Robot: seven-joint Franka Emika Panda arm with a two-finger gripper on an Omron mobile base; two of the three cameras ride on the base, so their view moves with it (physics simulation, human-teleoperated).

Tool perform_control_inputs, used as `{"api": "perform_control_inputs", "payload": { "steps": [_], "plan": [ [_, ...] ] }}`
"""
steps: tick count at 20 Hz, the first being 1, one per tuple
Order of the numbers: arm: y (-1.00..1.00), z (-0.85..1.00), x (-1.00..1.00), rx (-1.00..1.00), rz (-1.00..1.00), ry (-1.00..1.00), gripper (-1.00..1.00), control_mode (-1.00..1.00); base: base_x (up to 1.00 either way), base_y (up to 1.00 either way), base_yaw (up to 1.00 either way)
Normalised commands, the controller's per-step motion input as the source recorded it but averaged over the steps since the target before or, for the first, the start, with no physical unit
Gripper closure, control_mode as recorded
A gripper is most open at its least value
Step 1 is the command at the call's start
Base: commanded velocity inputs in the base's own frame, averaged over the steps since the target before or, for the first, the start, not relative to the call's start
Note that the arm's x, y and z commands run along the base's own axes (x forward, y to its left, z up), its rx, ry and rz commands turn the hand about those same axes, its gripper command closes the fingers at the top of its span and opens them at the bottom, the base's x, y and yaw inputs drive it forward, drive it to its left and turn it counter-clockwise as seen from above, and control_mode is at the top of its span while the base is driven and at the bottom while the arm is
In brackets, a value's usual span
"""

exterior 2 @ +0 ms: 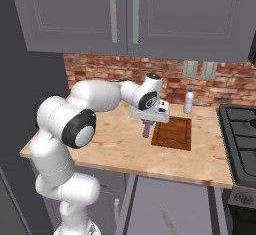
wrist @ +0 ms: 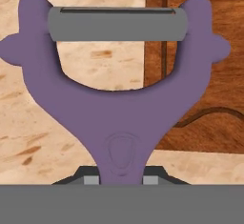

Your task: Open the drawer on the right and place the cutting tools on the cutting board.

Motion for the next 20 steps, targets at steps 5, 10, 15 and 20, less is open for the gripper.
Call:
{"api": "perform_control_inputs", "payload": {
  "steps": [5,10,15,20],
  "plan": [
    [0.00,-0.06,0.05,-0.03,0.00,0.00,1.00,-1.00,0.00,0.00,0.00],
    [0.00,-0.35,0.05,-0.19,0.00,0.00,1.00,-1.00,0.00,0.00,0.00],
    [0.00,-0.27,0.01,-0.13,0.00,0.06,1.00,-1.00,0.00,0.00,0.00],
    [0.00,0.00,0.00,0.00,0.00,0.01,1.00,-1.00,0.00,0.00,0.00]
  ]
}}
